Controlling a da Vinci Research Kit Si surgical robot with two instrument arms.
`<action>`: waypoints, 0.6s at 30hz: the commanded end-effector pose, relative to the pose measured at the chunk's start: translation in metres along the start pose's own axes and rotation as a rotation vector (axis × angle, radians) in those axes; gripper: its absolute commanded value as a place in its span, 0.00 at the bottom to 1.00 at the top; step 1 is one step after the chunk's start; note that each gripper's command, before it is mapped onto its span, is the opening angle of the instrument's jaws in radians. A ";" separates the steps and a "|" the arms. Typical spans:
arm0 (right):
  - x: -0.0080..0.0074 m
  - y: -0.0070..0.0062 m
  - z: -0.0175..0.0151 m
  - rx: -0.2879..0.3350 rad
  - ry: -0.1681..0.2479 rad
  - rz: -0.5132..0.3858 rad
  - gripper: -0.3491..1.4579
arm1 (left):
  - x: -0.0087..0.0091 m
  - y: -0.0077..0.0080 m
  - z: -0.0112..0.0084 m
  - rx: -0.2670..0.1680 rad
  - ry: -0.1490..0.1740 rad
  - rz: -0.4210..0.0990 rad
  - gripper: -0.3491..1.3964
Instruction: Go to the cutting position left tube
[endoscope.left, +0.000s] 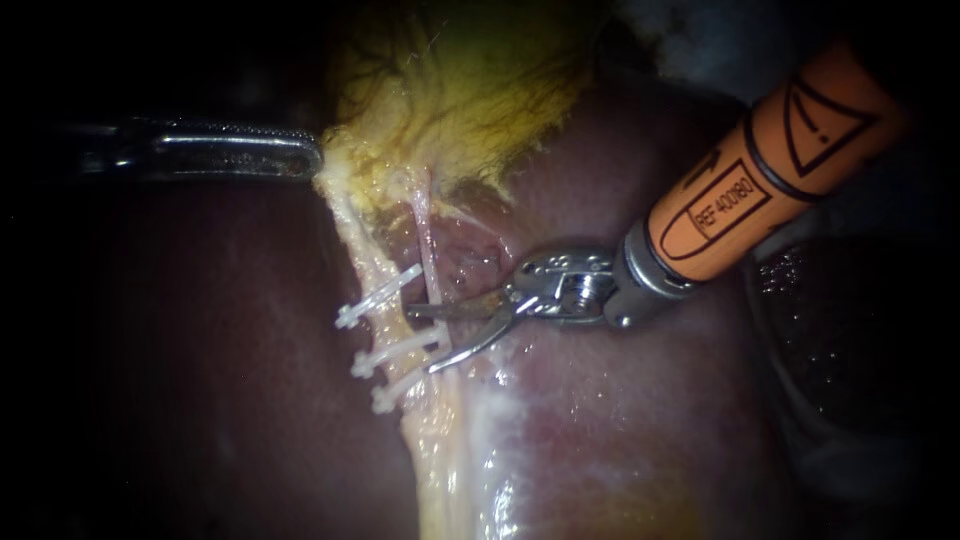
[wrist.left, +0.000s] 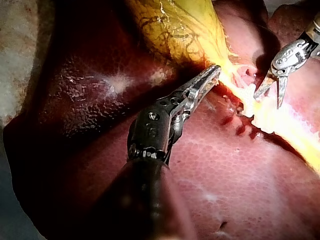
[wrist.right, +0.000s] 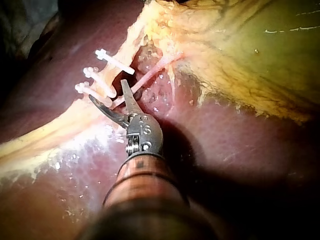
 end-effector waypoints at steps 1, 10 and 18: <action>-0.0001 0.0003 0.0000 0.006 0.002 0.003 0.90 | 0.0000 0.0000 0.0000 0.000 0.000 0.000 0.00; 0.0000 0.0018 0.0001 0.051 0.030 0.023 0.90 | 0.0001 0.0001 0.0001 -0.001 0.000 0.001 0.00; 0.0010 0.0023 0.0012 0.136 0.067 0.054 0.90 | 0.0003 0.0001 0.0002 -0.001 -0.001 0.002 0.00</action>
